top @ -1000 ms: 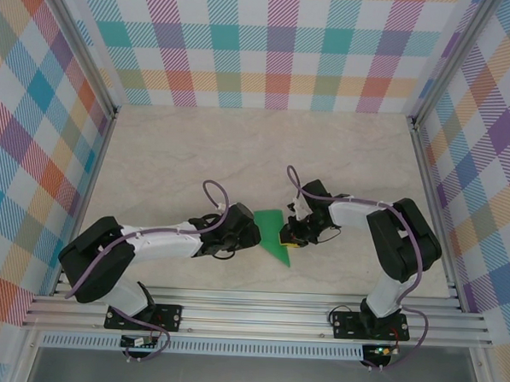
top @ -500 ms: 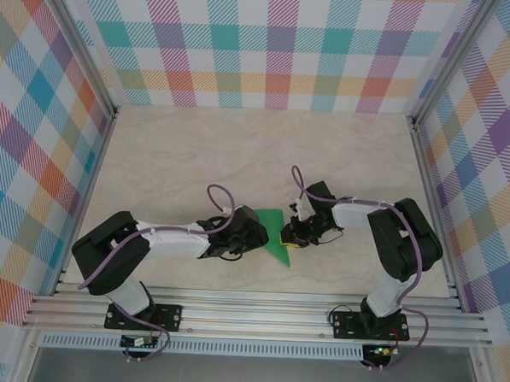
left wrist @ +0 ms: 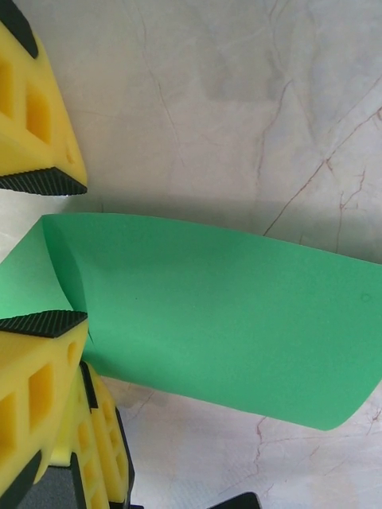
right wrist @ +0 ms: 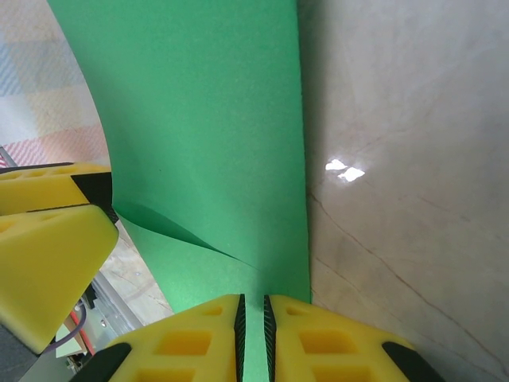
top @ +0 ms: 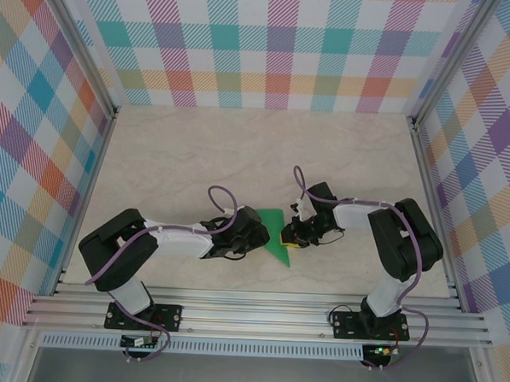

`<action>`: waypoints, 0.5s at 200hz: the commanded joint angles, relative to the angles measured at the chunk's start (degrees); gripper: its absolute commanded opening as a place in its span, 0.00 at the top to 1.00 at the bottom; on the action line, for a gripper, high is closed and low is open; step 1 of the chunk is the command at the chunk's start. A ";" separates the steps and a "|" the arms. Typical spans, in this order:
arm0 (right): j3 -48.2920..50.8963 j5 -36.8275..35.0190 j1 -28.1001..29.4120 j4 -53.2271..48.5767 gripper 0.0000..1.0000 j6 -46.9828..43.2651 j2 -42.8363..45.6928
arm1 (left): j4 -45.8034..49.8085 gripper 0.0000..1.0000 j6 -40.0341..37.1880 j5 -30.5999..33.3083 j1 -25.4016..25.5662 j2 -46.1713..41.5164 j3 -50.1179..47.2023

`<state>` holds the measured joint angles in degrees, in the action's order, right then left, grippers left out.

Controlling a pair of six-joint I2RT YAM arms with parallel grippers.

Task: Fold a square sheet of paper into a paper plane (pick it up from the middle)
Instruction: Fold the wing for the fifth time at the center of the table.

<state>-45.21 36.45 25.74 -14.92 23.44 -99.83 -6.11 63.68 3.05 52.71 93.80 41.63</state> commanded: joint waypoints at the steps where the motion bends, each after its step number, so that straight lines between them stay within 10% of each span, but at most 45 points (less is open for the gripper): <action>1: 1.70 -2.08 -0.69 -0.39 0.83 -0.94 -0.62 | -3.97 0.56 0.66 -0.79 0.73 1.56 0.60; 100: 1.88 -1.88 -1.30 0.05 0.82 -0.77 -0.68 | -5.47 0.63 0.30 -0.71 0.73 1.48 1.00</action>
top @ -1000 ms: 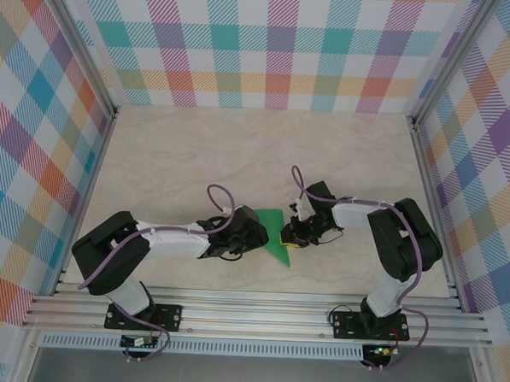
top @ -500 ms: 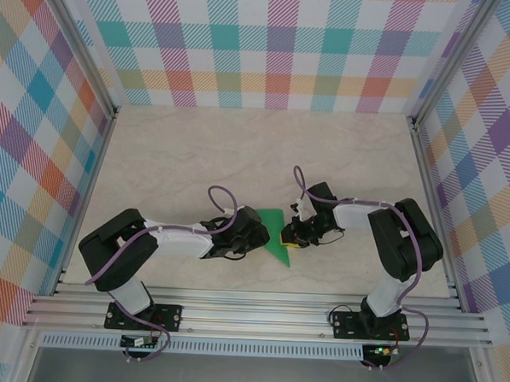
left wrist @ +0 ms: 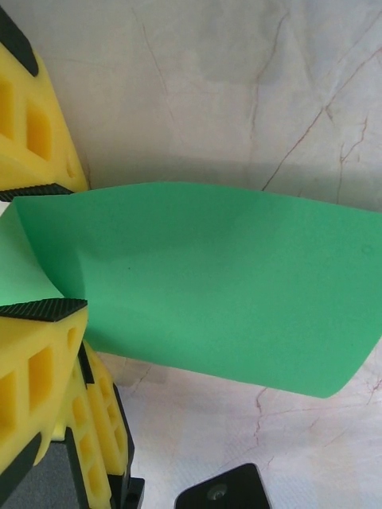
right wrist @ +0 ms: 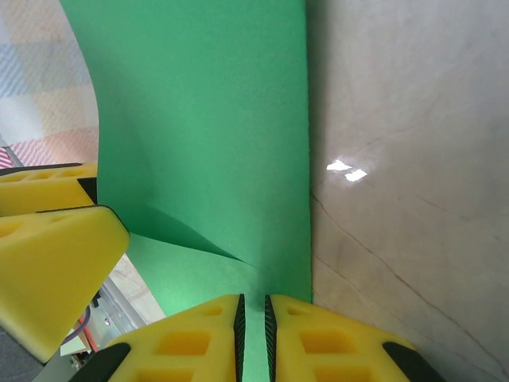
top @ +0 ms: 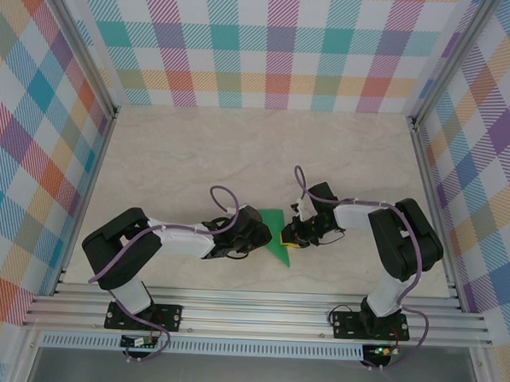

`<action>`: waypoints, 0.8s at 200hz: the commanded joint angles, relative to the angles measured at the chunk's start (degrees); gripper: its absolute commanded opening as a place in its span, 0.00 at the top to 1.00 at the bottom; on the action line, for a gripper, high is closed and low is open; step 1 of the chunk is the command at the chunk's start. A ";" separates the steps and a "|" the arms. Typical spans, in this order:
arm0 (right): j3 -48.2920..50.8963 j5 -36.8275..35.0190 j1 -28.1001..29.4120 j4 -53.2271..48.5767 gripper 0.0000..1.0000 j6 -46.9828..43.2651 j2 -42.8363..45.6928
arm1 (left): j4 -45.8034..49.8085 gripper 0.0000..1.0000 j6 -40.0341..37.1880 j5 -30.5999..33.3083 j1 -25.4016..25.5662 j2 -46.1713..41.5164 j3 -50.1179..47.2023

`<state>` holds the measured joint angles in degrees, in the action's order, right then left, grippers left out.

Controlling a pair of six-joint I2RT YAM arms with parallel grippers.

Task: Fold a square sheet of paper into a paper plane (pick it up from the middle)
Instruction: Fold the wing for the fifth time at the center of the table.

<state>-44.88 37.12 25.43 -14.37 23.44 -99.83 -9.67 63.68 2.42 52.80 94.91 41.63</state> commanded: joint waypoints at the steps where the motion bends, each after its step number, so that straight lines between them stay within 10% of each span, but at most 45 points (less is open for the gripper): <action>1: 1.55 -2.53 -0.99 -0.49 0.82 -0.77 -0.65 | -1.92 0.63 0.26 -0.10 0.64 0.36 1.00; 160: 3.74 -4.76 -1.44 1.66 0.78 0.74 4.35 | 9.38 0.88 -4.51 -0.47 0.57 2.96 8.30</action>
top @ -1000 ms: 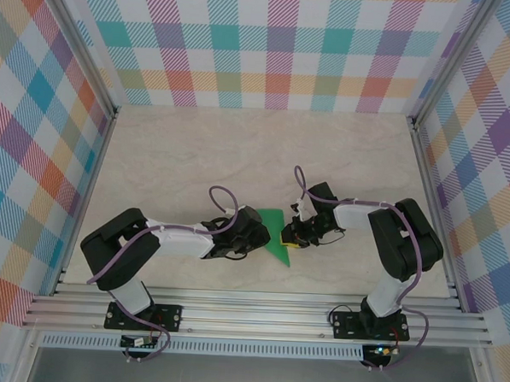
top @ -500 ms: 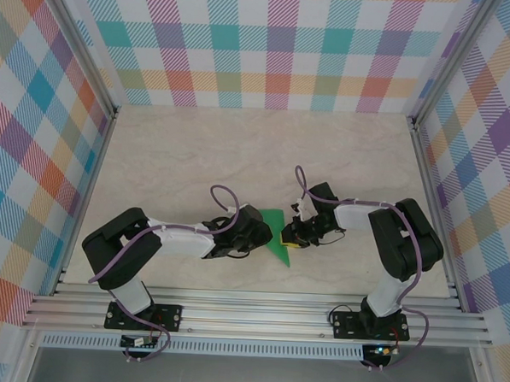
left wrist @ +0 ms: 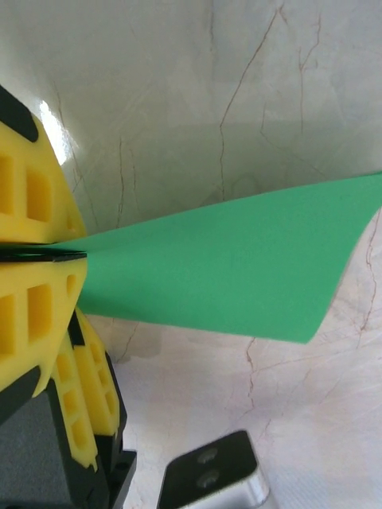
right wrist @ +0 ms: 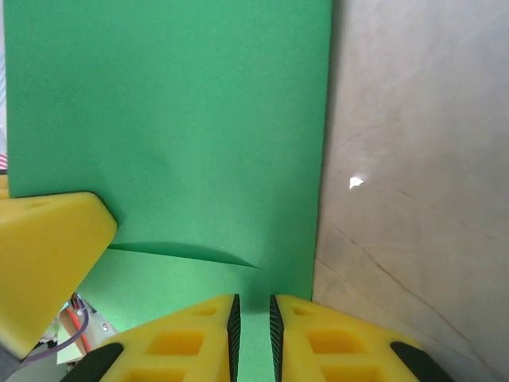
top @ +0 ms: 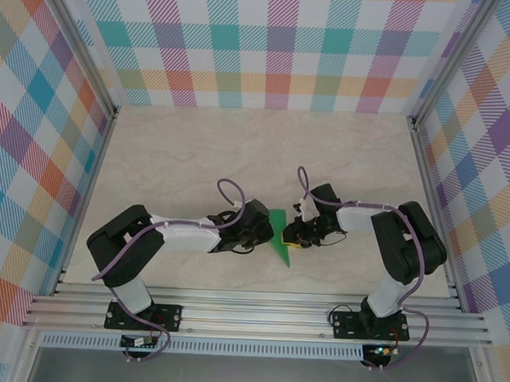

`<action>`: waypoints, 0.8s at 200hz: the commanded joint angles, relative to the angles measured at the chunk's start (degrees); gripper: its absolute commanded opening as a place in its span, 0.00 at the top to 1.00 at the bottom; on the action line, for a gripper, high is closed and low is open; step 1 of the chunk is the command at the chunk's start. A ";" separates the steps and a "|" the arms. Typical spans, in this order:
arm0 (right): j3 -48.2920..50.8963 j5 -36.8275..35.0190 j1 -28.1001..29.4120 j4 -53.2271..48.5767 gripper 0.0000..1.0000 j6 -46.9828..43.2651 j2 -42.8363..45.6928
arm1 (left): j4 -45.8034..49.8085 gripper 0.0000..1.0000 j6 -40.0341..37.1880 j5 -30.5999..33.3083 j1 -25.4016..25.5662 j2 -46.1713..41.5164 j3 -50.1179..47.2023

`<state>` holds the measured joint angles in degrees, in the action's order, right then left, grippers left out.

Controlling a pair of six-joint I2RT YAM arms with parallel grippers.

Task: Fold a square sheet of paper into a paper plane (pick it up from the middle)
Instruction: Fold the wing for the fifth time at the center of the table.

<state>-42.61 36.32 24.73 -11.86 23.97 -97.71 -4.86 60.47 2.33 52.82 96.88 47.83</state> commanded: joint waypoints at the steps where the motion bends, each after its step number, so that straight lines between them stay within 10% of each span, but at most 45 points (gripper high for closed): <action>1: 1.51 -4.05 -0.74 -0.87 0.78 0.21 2.33 | 4.63 0.88 -1.31 -0.35 0.54 0.97 2.14; 110: 11.56 -6.71 -0.65 6.11 0.64 -0.96 19.16 | 13.07 0.98 -2.71 -2.22 -0.26 3.83 8.61; 160: 10.86 1.23 -0.65 10.48 0.80 1.77 14.10 | 13.57 0.98 -3.56 -2.75 -0.51 3.87 9.69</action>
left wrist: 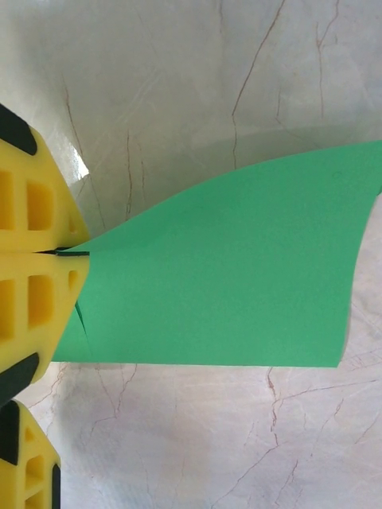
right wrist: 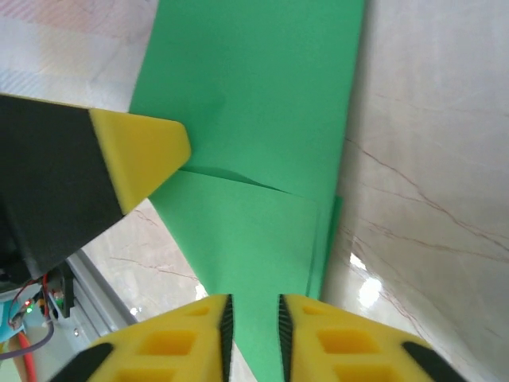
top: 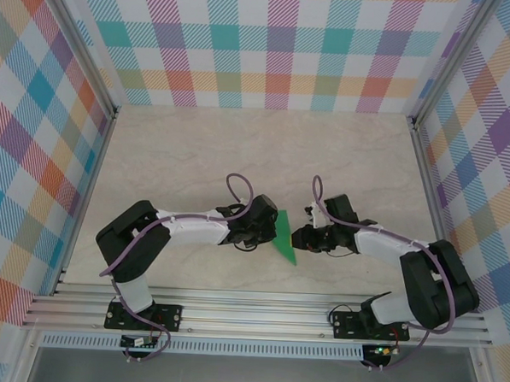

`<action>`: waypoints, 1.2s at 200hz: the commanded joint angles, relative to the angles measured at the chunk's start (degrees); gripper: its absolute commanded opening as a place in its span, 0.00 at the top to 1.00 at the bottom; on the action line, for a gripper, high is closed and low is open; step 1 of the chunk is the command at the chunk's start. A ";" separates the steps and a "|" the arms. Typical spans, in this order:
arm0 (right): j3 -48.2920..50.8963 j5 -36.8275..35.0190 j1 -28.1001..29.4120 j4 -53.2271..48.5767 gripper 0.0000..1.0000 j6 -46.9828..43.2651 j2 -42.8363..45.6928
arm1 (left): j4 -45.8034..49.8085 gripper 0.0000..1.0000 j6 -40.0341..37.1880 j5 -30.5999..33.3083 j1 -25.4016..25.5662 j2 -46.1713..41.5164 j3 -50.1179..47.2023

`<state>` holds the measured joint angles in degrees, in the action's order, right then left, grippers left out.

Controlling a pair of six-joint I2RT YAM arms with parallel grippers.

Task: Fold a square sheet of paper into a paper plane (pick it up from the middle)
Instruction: Fold the wing for the fifth time at the center of the table.

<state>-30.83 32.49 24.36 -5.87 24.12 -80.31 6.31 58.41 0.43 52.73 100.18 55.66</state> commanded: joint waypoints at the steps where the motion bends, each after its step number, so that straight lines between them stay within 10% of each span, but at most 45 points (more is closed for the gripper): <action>1: -0.91 5.00 -0.28 4.57 0.80 1.71 -3.42 | 2.44 0.98 -1.53 -0.85 -0.43 0.56 1.89; 110: -2.15 0.51 -0.17 1.98 0.84 2.58 -12.59 | 9.07 0.99 -4.21 -2.86 -1.28 3.54 7.44; 240: 3.02 1.82 1.37 5.98 0.75 1.13 2.90 | 16.72 1.00 -6.02 -3.77 -1.39 5.90 13.02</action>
<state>-28.51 30.02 25.12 -3.36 25.67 -77.28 21.04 53.23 -2.55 51.55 105.10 66.94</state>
